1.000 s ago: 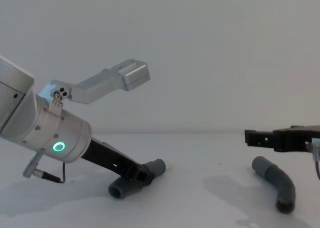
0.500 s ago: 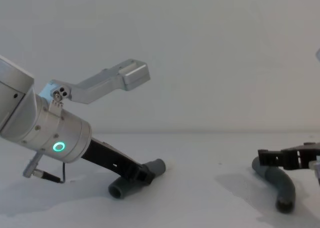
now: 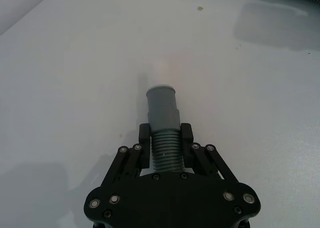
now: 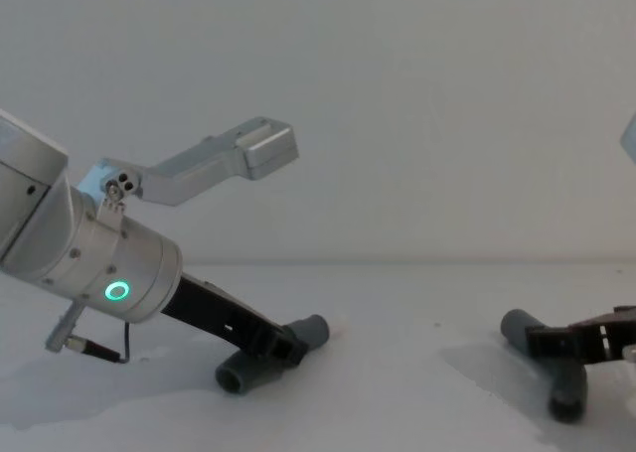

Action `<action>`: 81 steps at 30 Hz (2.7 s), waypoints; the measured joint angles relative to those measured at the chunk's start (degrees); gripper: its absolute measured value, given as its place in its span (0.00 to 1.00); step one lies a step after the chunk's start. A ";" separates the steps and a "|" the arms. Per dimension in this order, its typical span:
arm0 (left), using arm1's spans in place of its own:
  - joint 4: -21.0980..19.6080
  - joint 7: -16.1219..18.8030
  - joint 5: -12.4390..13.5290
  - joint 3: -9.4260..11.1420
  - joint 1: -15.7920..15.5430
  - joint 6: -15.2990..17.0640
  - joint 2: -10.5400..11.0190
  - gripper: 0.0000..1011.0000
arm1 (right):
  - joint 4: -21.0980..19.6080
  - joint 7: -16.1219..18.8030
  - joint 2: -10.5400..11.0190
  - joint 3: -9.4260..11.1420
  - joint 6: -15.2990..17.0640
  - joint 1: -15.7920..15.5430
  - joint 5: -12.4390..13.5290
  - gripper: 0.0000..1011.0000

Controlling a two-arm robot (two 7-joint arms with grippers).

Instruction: Use both hands to pick up one end of the pipe from the table, align the ends, and insert them.

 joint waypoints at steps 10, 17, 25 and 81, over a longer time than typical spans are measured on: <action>0.00 0.00 0.00 0.00 0.00 0.00 0.00 0.33 | 0.73 1.05 0.17 -0.21 1.95 0.73 -0.40 0.99; 0.00 0.00 0.00 0.00 0.00 0.00 0.00 0.33 | 1.13 1.59 -0.42 -0.20 3.90 1.38 -0.32 0.99; 0.00 0.00 0.00 0.00 0.00 0.00 0.00 0.34 | 1.74 1.71 -1.87 0.37 6.29 2.06 0.21 0.99; 0.01 0.00 0.01 0.00 0.00 0.01 0.00 0.33 | 3.67 0.36 -6.18 2.60 10.22 3.54 1.00 0.17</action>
